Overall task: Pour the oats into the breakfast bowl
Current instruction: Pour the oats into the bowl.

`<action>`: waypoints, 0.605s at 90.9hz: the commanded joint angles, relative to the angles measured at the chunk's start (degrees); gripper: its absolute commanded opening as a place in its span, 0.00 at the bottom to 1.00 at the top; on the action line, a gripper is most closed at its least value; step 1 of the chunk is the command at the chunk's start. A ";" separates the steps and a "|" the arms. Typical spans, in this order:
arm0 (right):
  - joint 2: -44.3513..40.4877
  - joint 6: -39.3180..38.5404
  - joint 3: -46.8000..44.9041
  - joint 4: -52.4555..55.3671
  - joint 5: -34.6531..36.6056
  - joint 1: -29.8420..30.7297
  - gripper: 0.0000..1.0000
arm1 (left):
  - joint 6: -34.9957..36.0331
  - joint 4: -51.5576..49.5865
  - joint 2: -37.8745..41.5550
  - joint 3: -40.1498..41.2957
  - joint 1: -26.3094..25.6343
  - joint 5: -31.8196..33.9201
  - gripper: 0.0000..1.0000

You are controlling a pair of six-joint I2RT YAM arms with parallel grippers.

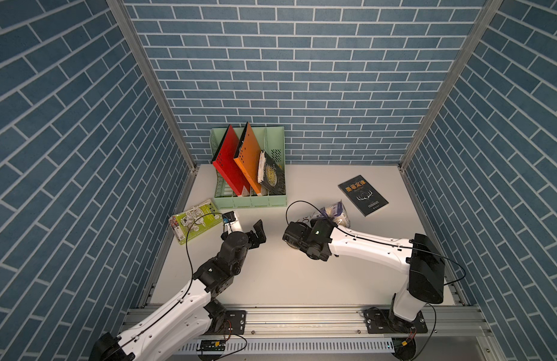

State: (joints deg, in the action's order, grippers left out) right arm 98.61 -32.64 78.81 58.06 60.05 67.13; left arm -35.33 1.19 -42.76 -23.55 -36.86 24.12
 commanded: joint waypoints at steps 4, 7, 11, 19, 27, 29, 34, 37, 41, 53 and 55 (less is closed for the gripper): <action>-0.35 -1.09 0.13 -0.62 8.56 0.40 0.00 | 0.62 0.00 -0.05 -1.41 0.47 -0.16 1.00; -0.35 -1.25 -0.09 -0.82 9.00 0.37 0.00 | 0.61 0.03 -0.19 -1.41 0.42 -0.17 1.00; -0.35 -1.41 -0.39 -0.95 9.45 0.43 0.00 | 0.68 0.04 -0.17 -1.49 0.43 -0.21 0.99; -0.80 -1.75 -0.97 -1.55 9.95 0.46 0.00 | 0.79 -0.04 -0.30 -1.58 0.40 -0.19 1.00; -1.65 -2.81 -2.09 -2.73 10.72 0.54 0.00 | 0.80 -0.09 -0.30 -1.67 0.42 -0.13 0.99; -1.77 -3.00 -2.34 -2.97 10.92 0.54 0.00 | 0.90 -0.10 -0.30 -1.67 0.44 -0.10 0.99; -2.00 -3.18 -2.77 -3.22 11.12 0.59 0.00 | 0.89 -0.07 -0.36 -1.76 0.42 -0.04 0.99; -2.01 -3.25 -2.91 -3.47 11.26 0.59 0.00 | 1.00 -0.13 -0.39 -1.83 0.39 -0.04 0.99; -2.10 -3.34 -3.03 -3.69 11.36 0.70 0.00 | 0.97 -0.14 -0.47 -1.91 0.46 0.05 0.99; -2.34 -3.87 -3.38 -4.39 11.94 0.92 0.00 | 1.05 -0.11 -0.79 -2.19 0.39 0.05 0.99; -2.43 -4.08 -3.39 -4.68 12.11 0.90 0.00 | 1.05 -0.09 -0.82 -2.31 0.43 0.05 0.99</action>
State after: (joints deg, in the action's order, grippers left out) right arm 98.61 -35.00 75.13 54.78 63.90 67.48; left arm -35.09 1.17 -43.27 -24.12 -36.86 24.14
